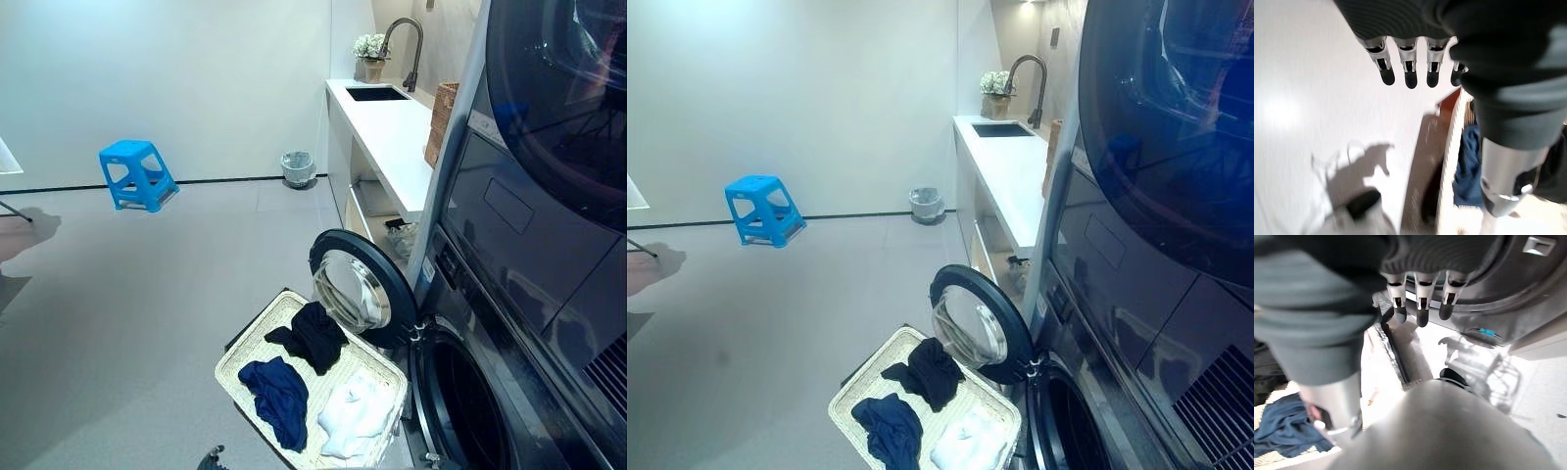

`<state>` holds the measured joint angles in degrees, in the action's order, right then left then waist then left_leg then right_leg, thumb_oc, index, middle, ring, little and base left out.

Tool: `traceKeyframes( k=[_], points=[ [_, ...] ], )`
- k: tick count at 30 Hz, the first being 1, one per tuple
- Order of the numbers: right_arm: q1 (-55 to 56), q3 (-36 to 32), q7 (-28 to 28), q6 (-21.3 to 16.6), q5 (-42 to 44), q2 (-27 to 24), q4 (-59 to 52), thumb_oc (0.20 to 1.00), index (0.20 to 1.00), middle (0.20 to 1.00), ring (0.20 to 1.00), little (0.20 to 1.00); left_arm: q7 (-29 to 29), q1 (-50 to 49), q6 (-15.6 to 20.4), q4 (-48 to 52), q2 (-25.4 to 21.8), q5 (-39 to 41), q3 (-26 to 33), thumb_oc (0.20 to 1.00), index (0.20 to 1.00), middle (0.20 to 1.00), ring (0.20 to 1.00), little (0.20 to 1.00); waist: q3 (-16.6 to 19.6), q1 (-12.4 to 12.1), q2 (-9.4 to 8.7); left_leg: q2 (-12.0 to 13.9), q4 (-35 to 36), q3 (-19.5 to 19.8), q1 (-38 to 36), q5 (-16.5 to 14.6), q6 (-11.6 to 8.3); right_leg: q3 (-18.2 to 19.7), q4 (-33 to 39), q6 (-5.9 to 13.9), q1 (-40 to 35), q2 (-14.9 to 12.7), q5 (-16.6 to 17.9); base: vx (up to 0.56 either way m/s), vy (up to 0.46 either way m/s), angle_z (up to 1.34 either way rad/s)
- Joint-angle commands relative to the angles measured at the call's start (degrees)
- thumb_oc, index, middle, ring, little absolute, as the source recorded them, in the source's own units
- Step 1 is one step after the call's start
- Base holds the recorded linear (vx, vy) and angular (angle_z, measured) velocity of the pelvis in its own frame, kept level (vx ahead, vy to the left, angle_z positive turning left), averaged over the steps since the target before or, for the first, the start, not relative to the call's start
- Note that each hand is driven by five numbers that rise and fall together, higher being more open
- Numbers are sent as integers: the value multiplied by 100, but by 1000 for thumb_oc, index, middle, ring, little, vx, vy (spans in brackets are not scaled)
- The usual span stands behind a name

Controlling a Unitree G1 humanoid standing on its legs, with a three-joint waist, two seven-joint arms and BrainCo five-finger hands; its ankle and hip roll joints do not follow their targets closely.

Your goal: Put the clothes into the washing machine.

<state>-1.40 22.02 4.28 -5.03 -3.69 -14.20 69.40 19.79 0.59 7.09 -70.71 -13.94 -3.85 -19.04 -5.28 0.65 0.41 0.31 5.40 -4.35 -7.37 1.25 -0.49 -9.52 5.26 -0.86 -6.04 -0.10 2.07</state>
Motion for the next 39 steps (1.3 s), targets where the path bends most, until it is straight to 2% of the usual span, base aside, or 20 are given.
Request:
traceKeyframes(
  k=[1,7,12,16,19,25,27,28,31,33,35,36,39],
  points=[
    [-590,285,-36,-81,235,0,144,1000,1000,1000,1000,1000,541,812,120,-26,3,-246,-148,1000,1000,1000,1000,1000,-554,4,-88,-294,-99,-121,76,-212,113,172,-290,464,97,-92,-144,-40,73,-2],
    [-945,262,-157,-211,666,-309,-61,1000,1000,1000,1000,1000,863,1374,3,106,-112,-40,-373,1000,1000,1000,1000,1000,-1151,211,52,-312,-435,-179,805,-153,107,417,-468,415,876,-118,-24,-61,97,-7],
    [-1356,319,-242,-423,876,-560,-245,1000,1000,1000,1000,1000,1248,1936,142,201,-232,304,-451,1000,1000,1000,1000,1000,-1693,371,120,-357,-780,-206,1527,-74,87,663,-720,382,1642,-130,92,-68,135,-19],
    [-1631,401,-314,-525,1161,-622,-411,1000,1000,1000,1000,1000,1370,2317,109,238,-385,540,-448,1000,1000,1000,1000,1000,-1993,438,58,-406,-1067,-188,2052,-51,133,870,-1097,396,2271,-98,104,-55,84,-28],
    [-1805,457,-365,-551,1321,-665,-690,1000,1000,1000,1000,1000,1218,2678,130,154,-601,781,-303,1000,1000,1000,1000,1000,-2214,469,-22,-488,-1327,-129,2514,-34,178,1040,-1397,423,2778,-48,125,-46,70,-24],
    [-1948,483,-594,-407,1657,-712,-1290,1000,1000,1000,1000,1000,1126,3277,133,15,-803,1070,-112,1000,1000,1000,1000,1000,-2452,595,-147,-536,-1791,-132,3207,-71,163,1172,-1630,407,3436,19,202,-7,82,-20],
    [-1963,484,-629,-384,1700,-710,-1342,1000,1000,1000,1000,1000,1123,3366,100,-7,-829,1051,-116,1000,1000,1000,1000,1000,-2452,616,-180,-543,-1878,-141,3321,-98,164,1188,-1650,405,3541,23,221,17,53,-10],
    [-2005,522,-639,-361,1721,-714,-1415,1000,1000,1000,1000,1000,1154,3583,24,-72,-923,998,-150,1000,1000,1000,1000,1000,-2452,668,-272,-548,-2082,-153,3566,-173,167,1220,-1690,406,3751,32,269,23,36,-8],
    [-2023,552,-642,-353,1707,-716,-1446,1000,1000,1000,1000,1000,1158,3678,-9,-97,-971,994,-170,1000,1000,1000,1000,1000,-2452,689,-312,-552,-2181,-158,3679,-211,171,1230,-1707,406,3843,38,292,14,14,-11],
    [-2081,661,-651,-326,1759,-725,-1541,1000,1000,1000,1000,1000,1243,4045,-188,-208,-1139,1002,-221,1000,1000,1000,1000,1000,-2452,753,-436,-528,-2464,-175,4042,-318,171,1255,-1775,401,4121,73,335,28,5,-16],
    [-2108,682,-634,-345,1783,-731,-1537,1000,1000,1000,1000,1000,1256,4151,-199,-268,-1191,1016,-224,1000,1000,1000,1000,1000,-2452,771,-466,-524,-2513,-171,4121,-335,170,1262,-1786,399,4184,82,343,21,-9,-11],
    [-2186,777,-652,-385,1886,-725,-1582,1000,1000,1000,1000,1000,1302,4474,-258,-417,-1324,1007,-264,1000,1000,1000,1000,1000,-2452,814,-536,-525,-2679,-143,4394,-379,153,1261,-1841,395,4405,103,364,18,-16,-19],
    [-2234,835,-670,-373,1958,-720,-1662,1000,1000,1000,1000,1000,1295,4676,-283,-514,-1386,1023,-313,1000,1000,1000,1000,1000,-2452,841,-579,-534,-2797,-96,4563,-405,144,1257,-1891,390,4554,115,373,9,-6,-5]
  ],
)
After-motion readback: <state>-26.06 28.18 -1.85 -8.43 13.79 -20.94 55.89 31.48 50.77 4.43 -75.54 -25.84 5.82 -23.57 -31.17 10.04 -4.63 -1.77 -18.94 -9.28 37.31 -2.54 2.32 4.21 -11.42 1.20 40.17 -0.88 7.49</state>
